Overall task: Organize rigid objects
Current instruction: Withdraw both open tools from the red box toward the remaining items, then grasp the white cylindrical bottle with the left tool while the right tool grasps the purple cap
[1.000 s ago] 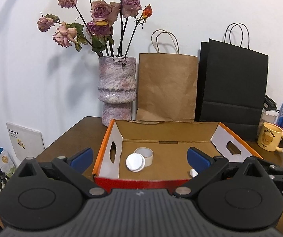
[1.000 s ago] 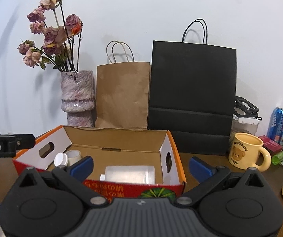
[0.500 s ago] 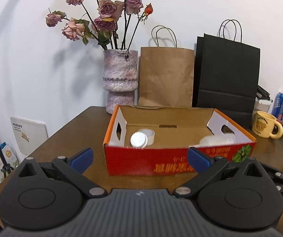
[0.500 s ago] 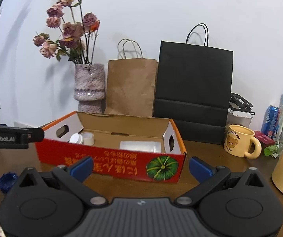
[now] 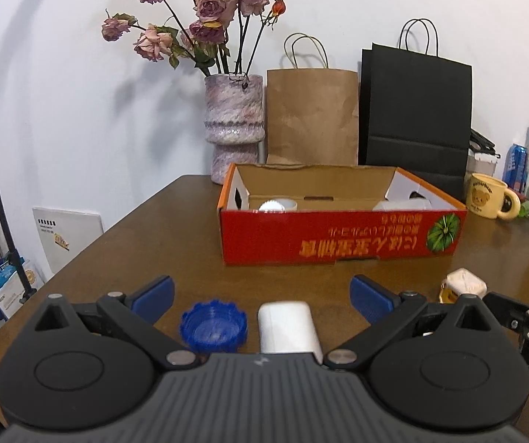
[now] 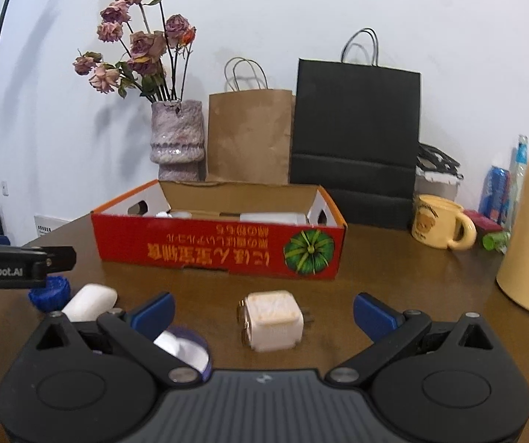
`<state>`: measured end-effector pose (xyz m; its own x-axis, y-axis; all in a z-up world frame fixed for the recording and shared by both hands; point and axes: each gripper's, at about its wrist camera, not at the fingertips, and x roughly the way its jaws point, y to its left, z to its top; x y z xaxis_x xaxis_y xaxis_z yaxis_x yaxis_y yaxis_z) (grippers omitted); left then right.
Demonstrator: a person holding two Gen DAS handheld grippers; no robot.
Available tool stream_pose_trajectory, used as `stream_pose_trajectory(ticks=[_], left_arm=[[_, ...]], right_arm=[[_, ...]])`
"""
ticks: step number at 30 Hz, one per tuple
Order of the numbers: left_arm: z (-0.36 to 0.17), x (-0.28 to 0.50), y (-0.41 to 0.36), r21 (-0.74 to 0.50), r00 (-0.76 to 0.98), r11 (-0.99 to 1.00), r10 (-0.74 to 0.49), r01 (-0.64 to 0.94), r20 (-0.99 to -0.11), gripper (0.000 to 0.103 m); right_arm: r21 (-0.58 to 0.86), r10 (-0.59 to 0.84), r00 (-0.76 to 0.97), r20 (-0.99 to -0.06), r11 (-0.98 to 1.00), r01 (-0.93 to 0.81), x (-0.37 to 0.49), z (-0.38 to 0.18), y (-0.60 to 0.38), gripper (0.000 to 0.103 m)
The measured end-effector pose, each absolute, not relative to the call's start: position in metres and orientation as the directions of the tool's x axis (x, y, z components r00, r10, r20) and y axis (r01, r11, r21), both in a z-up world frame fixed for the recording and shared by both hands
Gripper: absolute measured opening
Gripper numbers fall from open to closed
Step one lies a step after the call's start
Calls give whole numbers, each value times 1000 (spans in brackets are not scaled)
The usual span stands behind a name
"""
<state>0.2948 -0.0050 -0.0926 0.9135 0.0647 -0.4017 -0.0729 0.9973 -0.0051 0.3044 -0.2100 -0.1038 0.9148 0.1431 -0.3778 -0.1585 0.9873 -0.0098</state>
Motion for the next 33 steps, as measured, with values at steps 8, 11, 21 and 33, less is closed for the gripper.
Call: stream_pose_trajectory(ticks=[8,11,21,33], left_arm=[[-97,269,-4,11,909,998,63,-64,-413,103],[-100,262,-6,27,903,998,63,-57,-425,103],[-110,264,-8,47,860,998,58,-40,-508,103],[-124,302,-13,68,789,993,117,-95,-603,103]], right_arm=[[5,119,909,-400,992,-128,278,-112,-218,103],[-9,113,908,-404,992,-128,269,-115,-219,103],[16,112,898,-426,993,-116,257,-119,-224,103],[46,97,880,-465,995,-85,265,-123,-229,103]])
